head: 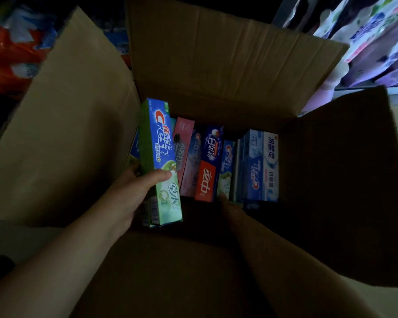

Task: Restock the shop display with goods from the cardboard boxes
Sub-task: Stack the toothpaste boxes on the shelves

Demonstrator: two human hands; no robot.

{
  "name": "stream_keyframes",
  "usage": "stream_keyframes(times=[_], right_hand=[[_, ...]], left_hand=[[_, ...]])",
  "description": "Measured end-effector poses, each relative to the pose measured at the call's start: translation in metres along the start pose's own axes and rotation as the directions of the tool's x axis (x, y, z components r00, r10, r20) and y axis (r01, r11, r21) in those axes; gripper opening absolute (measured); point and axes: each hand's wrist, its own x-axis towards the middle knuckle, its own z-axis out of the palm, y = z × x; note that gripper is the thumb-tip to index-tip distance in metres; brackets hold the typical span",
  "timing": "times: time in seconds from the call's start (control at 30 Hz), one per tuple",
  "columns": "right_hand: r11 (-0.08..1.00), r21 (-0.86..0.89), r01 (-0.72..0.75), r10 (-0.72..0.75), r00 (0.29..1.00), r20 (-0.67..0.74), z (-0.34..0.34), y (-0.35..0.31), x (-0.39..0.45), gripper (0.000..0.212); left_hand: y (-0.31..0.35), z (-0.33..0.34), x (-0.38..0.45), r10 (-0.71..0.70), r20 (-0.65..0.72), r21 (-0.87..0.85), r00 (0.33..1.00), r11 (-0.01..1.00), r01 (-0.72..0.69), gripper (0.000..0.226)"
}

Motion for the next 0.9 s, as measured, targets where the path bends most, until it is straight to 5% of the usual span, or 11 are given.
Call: stream_keyframes(times=[0.13,0.27,0.53,0.9], right_hand=[[0.999,0.02,-0.03,0.03,0.999,-0.011,-0.007,-0.002,0.02,0.054],[0.942,0.301,-0.147,0.133,0.989,0.066,-0.003,0.003,0.03,0.04],[0.867,0.49,-0.086,0.104,0.994,-0.011,0.017,0.026,0.085,0.068],[0.89,0.451,0.061,0.054,0.97,-0.238,0.025,0.002,0.043,0.036]], left_hand=[[-0.009,-0.005,-0.001,0.007,-0.005,0.037,1.0,0.999,-0.007,0.035],[-0.017,-0.009,0.001,-0.022,-0.038,0.017,0.999,1.0,0.023,0.014],[-0.011,-0.006,0.001,-0.017,-0.042,0.016,0.999,1.0,0.018,0.014],[-0.015,-0.007,-0.001,-0.028,-0.054,0.023,0.998,0.999,0.029,0.014]])
